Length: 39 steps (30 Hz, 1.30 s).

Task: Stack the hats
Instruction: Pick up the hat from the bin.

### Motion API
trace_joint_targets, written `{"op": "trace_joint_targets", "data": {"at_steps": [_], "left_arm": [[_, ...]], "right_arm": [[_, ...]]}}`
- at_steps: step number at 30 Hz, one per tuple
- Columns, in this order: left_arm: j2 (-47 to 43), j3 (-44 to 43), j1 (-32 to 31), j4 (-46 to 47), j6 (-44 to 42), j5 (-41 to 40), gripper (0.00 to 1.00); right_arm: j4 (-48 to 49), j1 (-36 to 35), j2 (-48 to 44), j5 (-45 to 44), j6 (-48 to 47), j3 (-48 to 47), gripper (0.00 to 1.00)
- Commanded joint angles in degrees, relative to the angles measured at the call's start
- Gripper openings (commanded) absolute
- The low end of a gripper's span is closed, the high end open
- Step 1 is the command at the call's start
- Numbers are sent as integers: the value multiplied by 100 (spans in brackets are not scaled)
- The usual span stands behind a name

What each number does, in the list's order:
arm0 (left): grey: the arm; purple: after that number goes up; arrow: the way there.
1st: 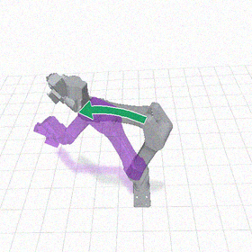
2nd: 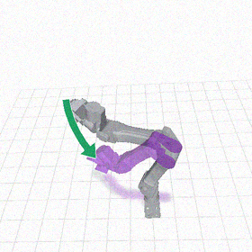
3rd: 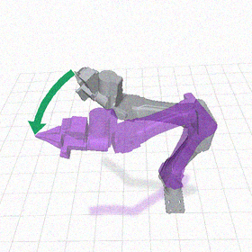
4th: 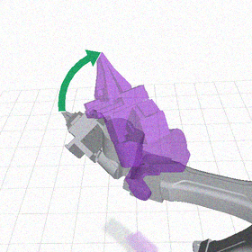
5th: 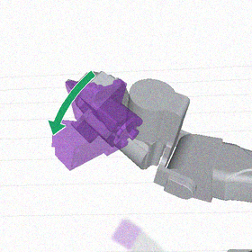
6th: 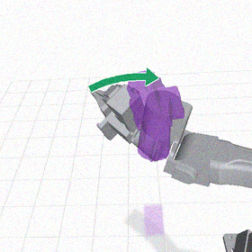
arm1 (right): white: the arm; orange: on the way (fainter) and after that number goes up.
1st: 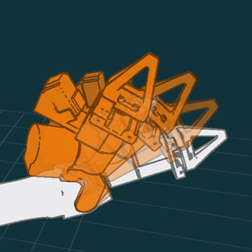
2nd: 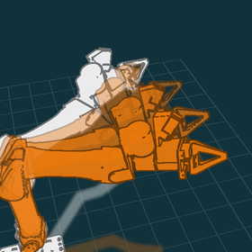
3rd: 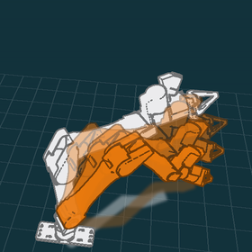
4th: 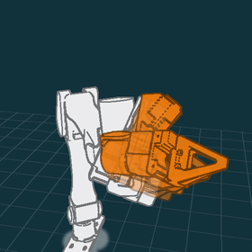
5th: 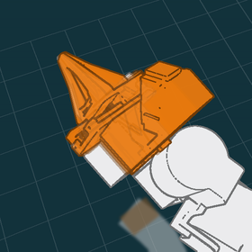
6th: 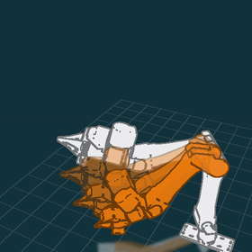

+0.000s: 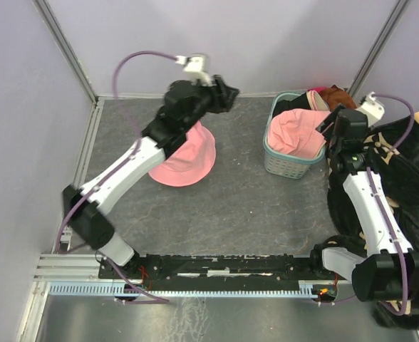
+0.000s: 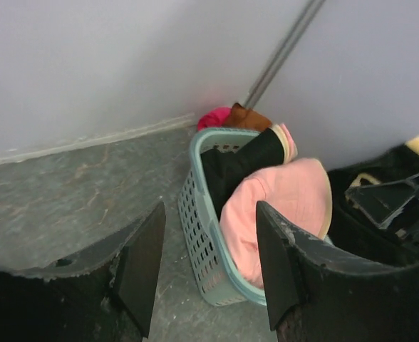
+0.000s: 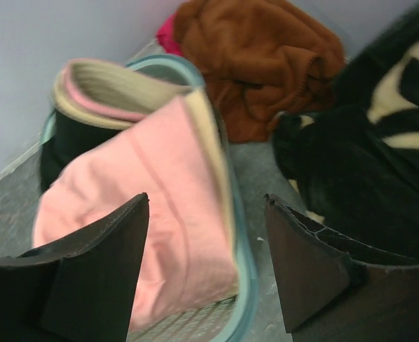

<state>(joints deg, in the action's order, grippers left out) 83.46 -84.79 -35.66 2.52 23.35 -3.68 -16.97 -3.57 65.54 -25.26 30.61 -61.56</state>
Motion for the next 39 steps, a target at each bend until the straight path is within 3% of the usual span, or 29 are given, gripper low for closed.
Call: {"op": "trace_joint_targets", "data": {"at_steps": [1, 6, 11, 20, 26, 28, 39], "left_arm": [[1627, -1441, -619, -945, -825, 206, 61], [3218, -3171, -937, -1703, -1095, 264, 60], [4189, -4100, -1017, -2036, -1140, 409, 59], [4537, -4080, -1024, -1926, -1149, 376, 53], [4536, -3978, -1027, -1742, -1132, 531, 31], [4553, -3982, -1026, -1724, -1131, 592, 28], [4709, -4077, -1024, -1757, -1092, 762, 25]], "right_arm": [[336, 447, -308, 164, 686, 369, 74], [578, 749, -367, 410, 1028, 694, 74], [724, 825, -263, 582, 1112, 769, 74], [943, 836, -249, 757, 1180, 900, 74], [1011, 832, -240, 768, 1175, 966, 74], [1033, 832, -231, 779, 1172, 962, 74], [1057, 832, -229, 814, 1187, 967, 73]]}}
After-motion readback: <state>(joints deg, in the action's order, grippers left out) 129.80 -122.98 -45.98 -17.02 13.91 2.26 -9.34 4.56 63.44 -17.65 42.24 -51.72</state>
